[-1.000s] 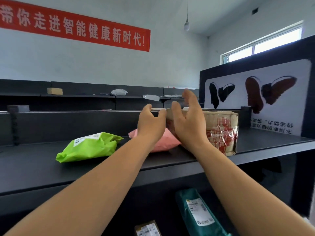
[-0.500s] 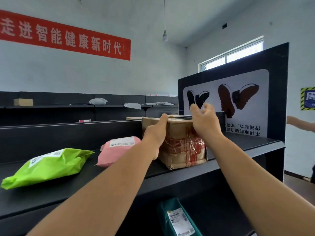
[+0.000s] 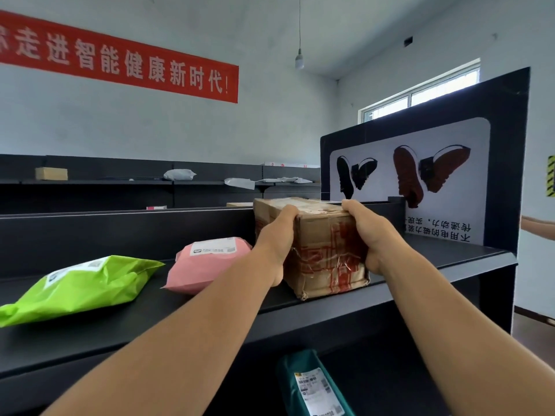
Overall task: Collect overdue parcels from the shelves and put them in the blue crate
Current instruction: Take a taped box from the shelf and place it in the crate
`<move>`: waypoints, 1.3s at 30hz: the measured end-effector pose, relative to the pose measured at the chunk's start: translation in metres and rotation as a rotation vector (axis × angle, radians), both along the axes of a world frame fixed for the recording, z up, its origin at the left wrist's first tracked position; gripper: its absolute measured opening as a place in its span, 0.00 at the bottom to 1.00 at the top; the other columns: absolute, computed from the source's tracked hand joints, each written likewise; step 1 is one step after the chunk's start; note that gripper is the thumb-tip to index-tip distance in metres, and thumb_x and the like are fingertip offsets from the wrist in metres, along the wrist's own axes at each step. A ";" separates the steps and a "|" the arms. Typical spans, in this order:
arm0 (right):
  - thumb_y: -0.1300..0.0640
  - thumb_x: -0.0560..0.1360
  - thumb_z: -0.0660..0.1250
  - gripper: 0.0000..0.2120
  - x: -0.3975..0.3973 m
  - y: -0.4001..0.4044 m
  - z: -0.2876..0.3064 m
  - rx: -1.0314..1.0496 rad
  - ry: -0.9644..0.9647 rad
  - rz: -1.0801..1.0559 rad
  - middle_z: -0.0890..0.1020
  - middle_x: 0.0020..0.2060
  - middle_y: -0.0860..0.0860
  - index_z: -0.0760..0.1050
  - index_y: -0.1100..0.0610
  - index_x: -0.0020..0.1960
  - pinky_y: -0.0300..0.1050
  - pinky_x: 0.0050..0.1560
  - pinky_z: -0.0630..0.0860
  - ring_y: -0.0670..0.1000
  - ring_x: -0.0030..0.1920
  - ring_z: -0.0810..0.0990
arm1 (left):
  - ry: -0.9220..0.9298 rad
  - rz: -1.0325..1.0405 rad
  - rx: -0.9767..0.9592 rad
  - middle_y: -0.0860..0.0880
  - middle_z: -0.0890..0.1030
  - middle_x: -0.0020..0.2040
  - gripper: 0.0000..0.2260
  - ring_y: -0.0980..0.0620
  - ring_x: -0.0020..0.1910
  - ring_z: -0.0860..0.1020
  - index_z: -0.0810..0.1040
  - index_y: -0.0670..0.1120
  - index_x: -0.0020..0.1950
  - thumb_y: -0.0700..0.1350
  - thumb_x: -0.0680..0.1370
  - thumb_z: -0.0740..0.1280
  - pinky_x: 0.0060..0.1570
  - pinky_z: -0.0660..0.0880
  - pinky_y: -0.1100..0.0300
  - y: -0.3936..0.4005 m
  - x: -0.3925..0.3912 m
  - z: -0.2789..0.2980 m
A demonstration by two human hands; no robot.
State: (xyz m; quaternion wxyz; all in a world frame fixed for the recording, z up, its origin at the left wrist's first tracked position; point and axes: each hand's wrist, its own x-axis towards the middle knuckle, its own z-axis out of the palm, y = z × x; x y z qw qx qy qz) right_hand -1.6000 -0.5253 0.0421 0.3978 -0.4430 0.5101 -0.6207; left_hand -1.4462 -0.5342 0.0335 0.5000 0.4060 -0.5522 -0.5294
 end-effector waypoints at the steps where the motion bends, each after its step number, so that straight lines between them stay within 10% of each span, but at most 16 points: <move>1: 0.42 0.69 0.69 0.19 0.000 0.002 0.000 -0.022 -0.013 0.004 0.84 0.37 0.54 0.79 0.57 0.50 0.55 0.54 0.78 0.56 0.44 0.82 | 0.028 -0.005 -0.015 0.48 0.82 0.53 0.19 0.47 0.55 0.77 0.78 0.52 0.60 0.59 0.74 0.61 0.59 0.72 0.50 0.001 -0.001 0.000; 4: 0.46 0.69 0.68 0.14 -0.001 0.008 -0.003 -0.088 -0.061 0.031 0.84 0.34 0.52 0.81 0.55 0.47 0.52 0.48 0.78 0.54 0.41 0.81 | 0.077 -0.022 -0.112 0.49 0.83 0.53 0.18 0.49 0.52 0.79 0.77 0.53 0.62 0.55 0.74 0.61 0.44 0.73 0.56 0.005 -0.003 0.002; 12: 0.58 0.77 0.61 0.12 0.003 0.024 -0.021 -0.319 -0.220 0.119 0.86 0.42 0.52 0.81 0.54 0.54 0.42 0.33 0.78 0.49 0.38 0.84 | 0.161 -0.077 -0.347 0.49 0.83 0.57 0.19 0.49 0.55 0.82 0.73 0.56 0.67 0.43 0.77 0.59 0.53 0.79 0.52 0.009 -0.004 -0.003; 20: 0.61 0.73 0.60 0.20 0.002 0.031 -0.030 -0.457 -0.183 0.112 0.83 0.56 0.56 0.75 0.52 0.64 0.45 0.42 0.80 0.56 0.53 0.82 | 0.208 -0.118 -0.407 0.48 0.82 0.56 0.23 0.50 0.53 0.82 0.69 0.53 0.69 0.35 0.77 0.57 0.51 0.80 0.54 0.023 0.000 -0.004; 39: 0.73 0.70 0.53 0.25 -0.001 0.054 -0.041 -0.508 -0.261 0.089 0.81 0.54 0.57 0.72 0.58 0.63 0.50 0.42 0.78 0.58 0.51 0.79 | 0.230 -0.052 -0.405 0.49 0.77 0.58 0.28 0.51 0.57 0.77 0.65 0.49 0.67 0.26 0.73 0.55 0.54 0.78 0.54 0.058 0.002 -0.008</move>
